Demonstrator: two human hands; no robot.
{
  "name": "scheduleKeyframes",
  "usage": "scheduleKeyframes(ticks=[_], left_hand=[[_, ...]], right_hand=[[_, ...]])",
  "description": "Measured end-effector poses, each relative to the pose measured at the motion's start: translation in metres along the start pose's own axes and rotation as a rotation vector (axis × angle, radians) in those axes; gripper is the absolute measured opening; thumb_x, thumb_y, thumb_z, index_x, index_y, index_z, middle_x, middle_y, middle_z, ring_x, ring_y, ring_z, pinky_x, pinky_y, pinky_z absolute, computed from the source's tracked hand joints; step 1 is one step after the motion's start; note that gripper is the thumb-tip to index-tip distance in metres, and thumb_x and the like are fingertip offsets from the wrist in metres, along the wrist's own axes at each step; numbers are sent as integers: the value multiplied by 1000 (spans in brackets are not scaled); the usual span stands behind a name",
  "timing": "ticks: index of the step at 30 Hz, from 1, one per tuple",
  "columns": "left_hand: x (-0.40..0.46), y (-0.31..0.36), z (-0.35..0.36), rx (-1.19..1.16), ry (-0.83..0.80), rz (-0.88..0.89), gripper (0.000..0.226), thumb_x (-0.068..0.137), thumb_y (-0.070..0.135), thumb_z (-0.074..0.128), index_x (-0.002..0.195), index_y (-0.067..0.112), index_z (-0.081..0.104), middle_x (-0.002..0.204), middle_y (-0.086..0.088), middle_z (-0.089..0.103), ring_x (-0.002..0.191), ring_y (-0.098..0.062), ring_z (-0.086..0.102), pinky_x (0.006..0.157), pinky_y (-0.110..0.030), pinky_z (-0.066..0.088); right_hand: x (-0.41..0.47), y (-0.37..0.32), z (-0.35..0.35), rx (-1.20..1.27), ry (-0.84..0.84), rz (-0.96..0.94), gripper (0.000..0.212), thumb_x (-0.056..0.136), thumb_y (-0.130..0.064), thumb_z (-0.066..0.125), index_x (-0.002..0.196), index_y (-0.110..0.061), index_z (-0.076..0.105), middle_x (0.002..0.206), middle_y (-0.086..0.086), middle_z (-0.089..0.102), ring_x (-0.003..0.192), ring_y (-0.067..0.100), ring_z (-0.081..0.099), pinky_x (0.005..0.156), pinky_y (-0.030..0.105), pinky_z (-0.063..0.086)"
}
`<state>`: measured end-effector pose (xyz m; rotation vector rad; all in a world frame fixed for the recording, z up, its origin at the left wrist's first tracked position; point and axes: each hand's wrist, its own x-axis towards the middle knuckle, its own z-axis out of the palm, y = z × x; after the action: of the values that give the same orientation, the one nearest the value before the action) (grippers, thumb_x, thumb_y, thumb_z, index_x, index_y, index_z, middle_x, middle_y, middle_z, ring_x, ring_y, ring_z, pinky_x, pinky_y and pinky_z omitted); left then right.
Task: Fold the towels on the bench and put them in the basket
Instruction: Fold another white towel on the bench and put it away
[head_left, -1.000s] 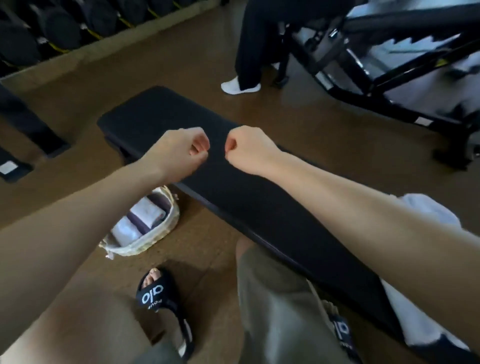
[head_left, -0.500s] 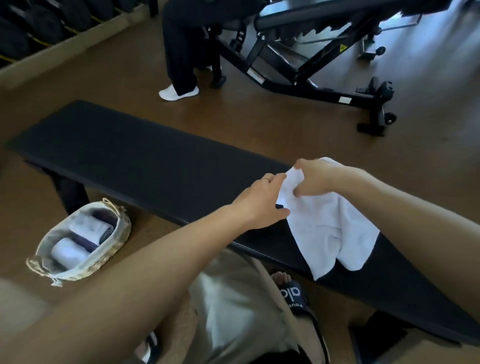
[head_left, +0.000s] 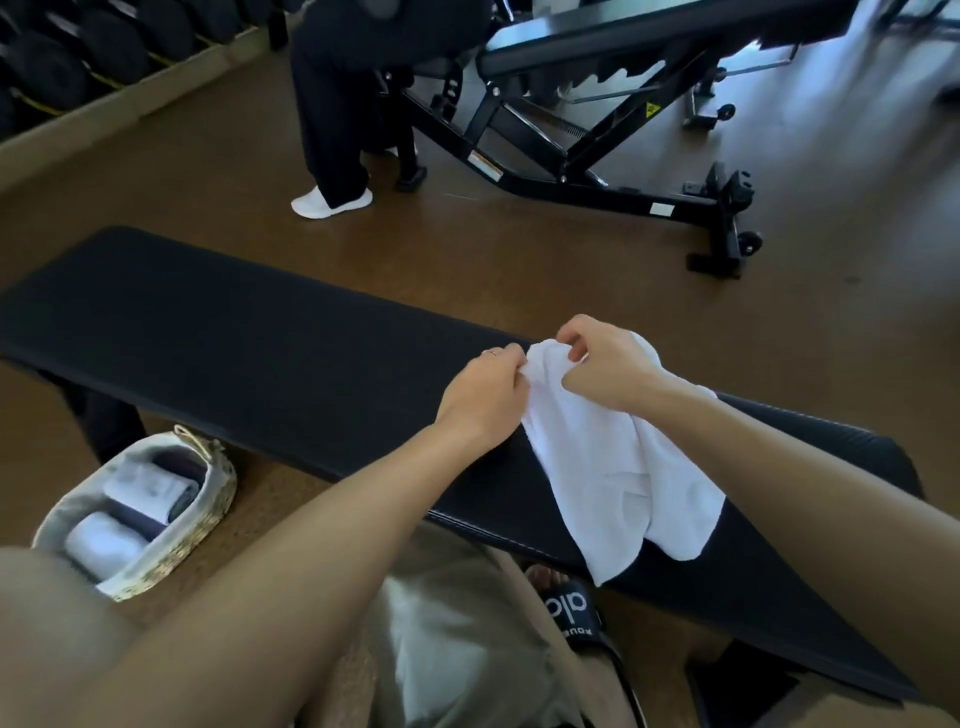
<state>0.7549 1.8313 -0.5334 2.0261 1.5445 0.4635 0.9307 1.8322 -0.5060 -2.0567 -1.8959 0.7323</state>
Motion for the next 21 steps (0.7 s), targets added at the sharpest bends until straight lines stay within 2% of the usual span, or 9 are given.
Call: scheduleKeyframes(ticks=[2, 3, 6, 9, 12, 14, 16, 19, 21], left_hand=[[7, -6, -19, -273, 56, -155, 17, 98, 18, 39, 87, 9, 49, 85, -3, 57, 74, -20, 53, 63, -40, 44], [10, -10, -33, -458, 97, -246, 17, 95, 20, 40, 86, 10, 51, 86, -5, 58, 76, -19, 53, 66, -42, 48], [10, -18, -76, -927, 217, -449, 31, 77, 20, 41, 93, 8, 65, 96, -11, 69, 89, -29, 64, 79, -46, 56], [3, -24, -106, -1023, 180, -450, 25, 90, 16, 43, 83, 15, 68, 89, -8, 65, 82, -23, 63, 79, -40, 53], [-2, -35, -127, -897, 110, -370, 30, 99, 20, 43, 76, 17, 62, 76, -2, 60, 72, -16, 57, 69, -33, 46], [1, -53, -139, -591, 133, -307, 25, 103, 26, 43, 88, 14, 59, 83, -1, 58, 76, -16, 54, 68, -34, 43], [2, -81, -153, -230, 211, -248, 26, 105, 30, 43, 95, 11, 58, 86, -2, 56, 74, -15, 51, 64, -32, 40], [-1, -124, -171, -11, 349, -322, 26, 105, 32, 43, 107, 8, 54, 95, -7, 60, 77, -19, 52, 60, -33, 39], [-3, -146, -172, 24, 317, -433, 33, 105, 35, 45, 127, 10, 47, 111, -13, 60, 90, -26, 57, 69, -36, 41]], right_hand=[[3, 2, -6, 17, 47, -1, 39, 83, -9, 56, 119, -24, 59, 110, -2, 63, 97, 21, 59, 80, 36, 55], [4, 3, -10, 16, 58, 14, 39, 83, -8, 55, 120, -22, 59, 112, 0, 62, 100, 23, 59, 85, 41, 55], [13, 5, -22, -96, 12, 74, 46, 87, -8, 56, 132, -17, 53, 124, 8, 57, 110, 27, 54, 85, 38, 49], [16, -12, -26, -107, -123, 25, 68, 86, -8, 57, 150, -24, 39, 143, 8, 47, 131, 31, 39, 98, 43, 46], [13, -41, -19, -36, -285, -107, 86, 83, -5, 63, 157, -33, 28, 156, -1, 37, 144, 27, 23, 109, 48, 40], [11, -56, -6, -54, -383, -170, 89, 85, -11, 69, 158, -35, 25, 160, -3, 33, 148, 25, 19, 114, 50, 35], [11, -62, 10, -182, -420, -204, 88, 87, -24, 72, 159, -35, 22, 161, -1, 32, 149, 25, 22, 116, 48, 33], [10, -67, 34, -345, -412, -265, 84, 89, -33, 71, 160, -31, 26, 157, 2, 35, 144, 28, 30, 113, 46, 37], [9, -71, 48, -325, -415, -308, 79, 90, -35, 69, 158, -30, 29, 154, 2, 37, 141, 27, 30, 109, 48, 41]])
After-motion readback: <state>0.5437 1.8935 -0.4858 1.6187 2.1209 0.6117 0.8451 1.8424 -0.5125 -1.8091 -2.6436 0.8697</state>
